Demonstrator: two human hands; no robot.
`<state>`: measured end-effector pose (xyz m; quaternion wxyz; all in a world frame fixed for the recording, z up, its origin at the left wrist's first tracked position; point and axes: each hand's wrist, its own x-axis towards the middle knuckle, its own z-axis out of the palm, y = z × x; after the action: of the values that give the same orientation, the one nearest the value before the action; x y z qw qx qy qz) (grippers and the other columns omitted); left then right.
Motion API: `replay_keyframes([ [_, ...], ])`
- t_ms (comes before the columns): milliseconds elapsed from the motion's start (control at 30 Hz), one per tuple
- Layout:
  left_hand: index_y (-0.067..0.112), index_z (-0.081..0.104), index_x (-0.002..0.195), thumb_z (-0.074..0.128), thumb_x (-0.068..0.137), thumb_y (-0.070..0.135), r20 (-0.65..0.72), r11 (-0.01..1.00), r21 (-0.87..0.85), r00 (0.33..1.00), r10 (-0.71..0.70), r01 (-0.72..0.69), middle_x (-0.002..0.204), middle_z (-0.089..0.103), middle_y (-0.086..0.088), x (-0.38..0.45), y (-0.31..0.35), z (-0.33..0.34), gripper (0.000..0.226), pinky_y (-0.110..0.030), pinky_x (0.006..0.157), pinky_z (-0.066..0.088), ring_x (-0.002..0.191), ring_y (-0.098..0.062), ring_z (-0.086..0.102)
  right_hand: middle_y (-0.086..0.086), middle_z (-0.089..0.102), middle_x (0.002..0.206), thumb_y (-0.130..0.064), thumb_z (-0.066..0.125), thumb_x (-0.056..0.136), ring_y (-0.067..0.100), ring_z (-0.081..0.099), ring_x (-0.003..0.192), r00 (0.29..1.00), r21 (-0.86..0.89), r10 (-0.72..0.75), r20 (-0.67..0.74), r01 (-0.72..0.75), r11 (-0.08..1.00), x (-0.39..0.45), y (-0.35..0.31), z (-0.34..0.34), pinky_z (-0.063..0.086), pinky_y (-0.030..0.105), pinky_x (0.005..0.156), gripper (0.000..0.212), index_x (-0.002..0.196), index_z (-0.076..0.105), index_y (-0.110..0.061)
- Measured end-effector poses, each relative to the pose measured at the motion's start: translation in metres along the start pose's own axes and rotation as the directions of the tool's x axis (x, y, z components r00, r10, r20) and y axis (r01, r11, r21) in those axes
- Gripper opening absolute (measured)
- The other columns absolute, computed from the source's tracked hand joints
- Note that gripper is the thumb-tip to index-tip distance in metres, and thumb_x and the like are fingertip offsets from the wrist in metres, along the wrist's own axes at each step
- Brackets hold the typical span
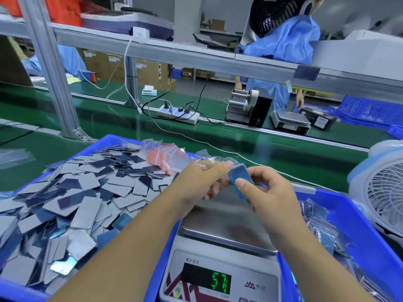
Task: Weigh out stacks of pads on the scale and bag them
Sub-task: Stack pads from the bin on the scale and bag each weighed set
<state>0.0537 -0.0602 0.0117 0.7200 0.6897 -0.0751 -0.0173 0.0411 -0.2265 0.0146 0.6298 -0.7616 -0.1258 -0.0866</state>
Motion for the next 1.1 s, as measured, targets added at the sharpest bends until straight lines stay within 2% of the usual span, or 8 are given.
replay_keyframes([
  [100,0.028,0.072,0.065,0.067,0.083,0.042,0.051,1.000,-0.013,0.999,0.003,-0.002,0.060,0.060,0.010,-0.0005,-0.0011,0.0001,0.023,-0.016,0.044,0.033,0.048,-0.007,0.044,0.008,0.068,0.073,-0.011,0.072,0.085,0.007,0.043,0.047,0.992,0.178,0.123,0.025,-0.125,0.976,-0.0010,-0.0023,0.0022,0.037,0.018,0.045,0.010,0.084,0.071,-0.021],
  [233,0.026,0.076,0.078,0.076,0.077,0.030,0.097,0.986,-0.158,0.994,-0.041,0.057,0.067,0.062,0.008,0.0000,-0.0025,-0.0037,0.005,-0.017,0.045,0.031,0.053,-0.007,0.043,-0.003,0.063,0.065,-0.011,0.073,0.085,0.008,0.044,0.048,0.989,0.211,0.140,0.039,-0.145,0.967,-0.0019,-0.0027,0.0011,0.037,0.018,0.045,0.015,0.081,0.073,-0.026],
  [333,0.021,0.077,0.081,0.078,0.076,0.023,0.154,0.979,-0.187,0.986,-0.058,0.087,0.064,0.057,0.008,0.0001,-0.0039,-0.0045,0.006,-0.016,0.044,0.031,0.052,-0.006,0.043,-0.010,0.069,0.073,-0.012,0.077,0.083,0.004,0.055,0.055,1.000,0.098,0.027,-0.004,-0.026,0.995,-0.0030,-0.0022,0.0028,0.043,0.014,0.052,0.023,0.085,0.070,-0.033],
  [467,0.021,0.072,0.067,0.076,0.080,0.031,0.134,0.972,-0.209,0.988,-0.078,0.105,0.063,0.057,0.003,0.0007,-0.0034,-0.0038,0.017,-0.017,0.042,0.033,0.050,-0.007,0.046,-0.009,0.072,0.081,-0.016,0.077,0.080,0.009,0.064,0.066,0.998,0.038,-0.054,-0.030,0.055,0.998,-0.0037,-0.0004,0.0039,0.050,0.018,0.061,0.021,0.089,0.068,-0.033],
  [700,0.020,0.079,0.084,0.077,0.084,0.028,0.137,0.984,-0.160,0.989,-0.061,0.083,0.066,0.057,0.006,-0.0014,-0.0009,-0.0062,0.009,-0.016,0.045,0.034,0.055,-0.006,0.043,-0.003,0.065,0.067,-0.007,0.075,0.083,0.011,0.045,0.051,0.982,0.185,0.159,0.101,-0.176,0.967,-0.0029,-0.0027,0.0034,0.038,0.020,0.046,0.022,0.081,0.073,-0.029],
  [800,0.015,0.079,0.095,0.079,0.077,0.030,0.160,0.989,-0.122,0.985,-0.062,0.082,0.072,0.061,0.004,-0.0012,-0.0022,-0.0063,0.022,-0.017,0.047,0.033,0.057,-0.007,0.043,-0.002,0.063,0.063,-0.006,0.075,0.082,0.012,0.042,0.048,0.978,0.197,0.170,0.123,-0.192,0.961,-0.0020,-0.0033,0.0045,0.035,0.020,0.044,0.028,0.076,0.073,-0.033],
  [1000,0.024,0.076,0.073,0.076,0.080,0.032,0.183,0.993,-0.083,0.981,-0.071,0.088,0.065,0.055,0.006,-0.0013,-0.0030,-0.0057,0.011,-0.016,0.047,0.033,0.055,-0.006,0.044,0.002,0.066,0.069,-0.007,0.082,0.073,0.013,0.048,0.054,0.977,0.259,0.190,0.094,-0.208,0.943,-0.0003,0.0002,-0.0008,0.038,0.021,0.046,0.023,0.086,0.068,-0.018],
  [1100,0.022,0.074,0.074,0.078,0.080,0.030,0.082,0.982,-0.191,0.997,0.011,0.005,0.062,0.053,0.005,0.0008,-0.0028,-0.0028,0.011,-0.017,0.046,0.033,0.054,-0.007,0.042,0.001,0.065,0.073,-0.010,0.085,0.067,0.013,0.052,0.052,0.978,0.319,0.186,0.096,-0.207,0.925,0.0011,-0.0011,-0.0014,0.043,0.020,0.046,0.033,0.093,0.064,-0.014],
])
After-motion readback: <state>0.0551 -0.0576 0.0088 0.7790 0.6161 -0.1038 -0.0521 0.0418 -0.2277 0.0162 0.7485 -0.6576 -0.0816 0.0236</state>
